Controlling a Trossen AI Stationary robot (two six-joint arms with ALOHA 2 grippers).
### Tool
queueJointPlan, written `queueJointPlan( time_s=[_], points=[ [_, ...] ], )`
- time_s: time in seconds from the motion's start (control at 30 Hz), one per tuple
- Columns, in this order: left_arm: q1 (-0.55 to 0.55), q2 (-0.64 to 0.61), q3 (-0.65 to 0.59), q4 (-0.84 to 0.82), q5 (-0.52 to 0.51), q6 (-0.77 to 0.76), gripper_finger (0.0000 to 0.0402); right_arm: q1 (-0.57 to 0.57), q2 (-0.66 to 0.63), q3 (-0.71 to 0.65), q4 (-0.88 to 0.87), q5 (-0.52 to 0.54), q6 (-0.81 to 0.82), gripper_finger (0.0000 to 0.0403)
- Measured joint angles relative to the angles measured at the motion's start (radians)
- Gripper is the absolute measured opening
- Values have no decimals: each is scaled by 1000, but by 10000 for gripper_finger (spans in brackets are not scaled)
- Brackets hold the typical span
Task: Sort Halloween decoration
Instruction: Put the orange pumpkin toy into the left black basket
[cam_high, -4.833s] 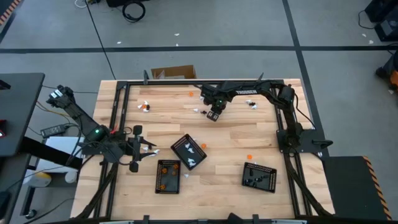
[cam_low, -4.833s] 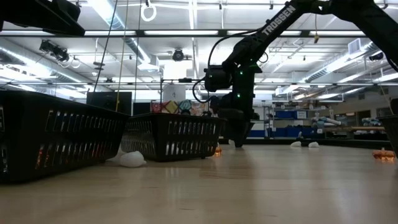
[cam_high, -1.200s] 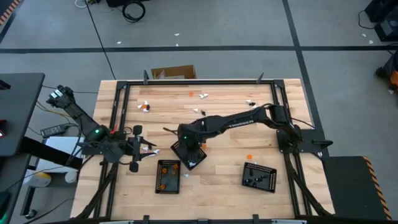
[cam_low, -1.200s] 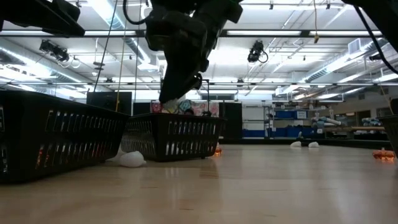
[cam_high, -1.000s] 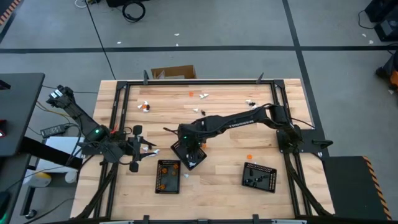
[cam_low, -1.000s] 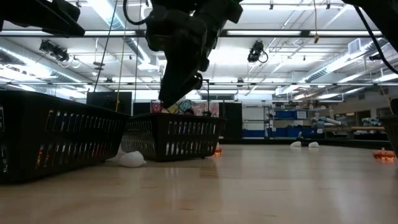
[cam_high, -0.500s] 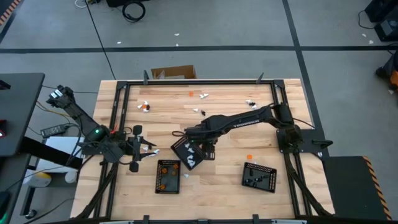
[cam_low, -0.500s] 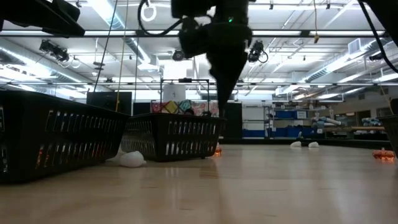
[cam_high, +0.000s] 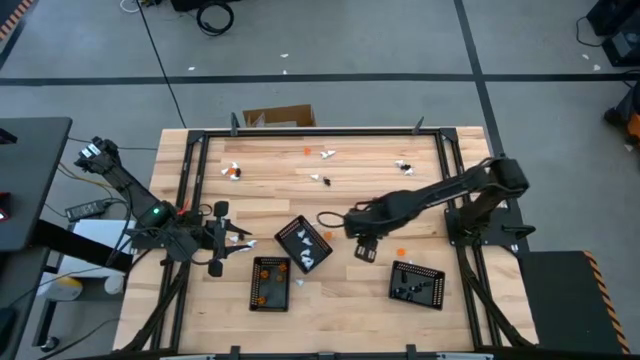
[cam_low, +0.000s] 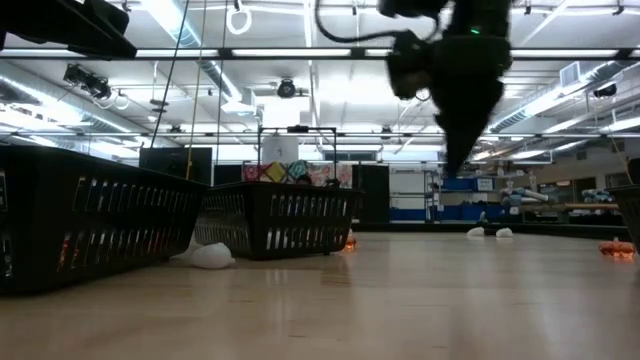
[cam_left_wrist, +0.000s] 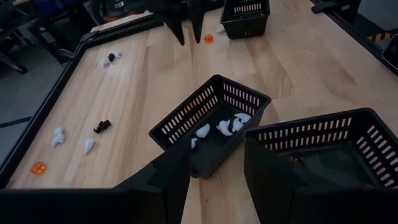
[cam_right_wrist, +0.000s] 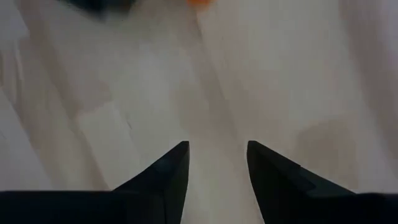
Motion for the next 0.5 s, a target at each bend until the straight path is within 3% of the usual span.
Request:
queueJointPlan(
  time_s=[0.27, 0.5],
  points=[
    [0, 0, 0, 9, 0, -7, 155, -23, -107, -129, -124, -143, 441, 169],
    [0, 0, 0, 8, 0, -7, 155, -46, -109, -182, -177, -256, 479, 180]
  ],
)
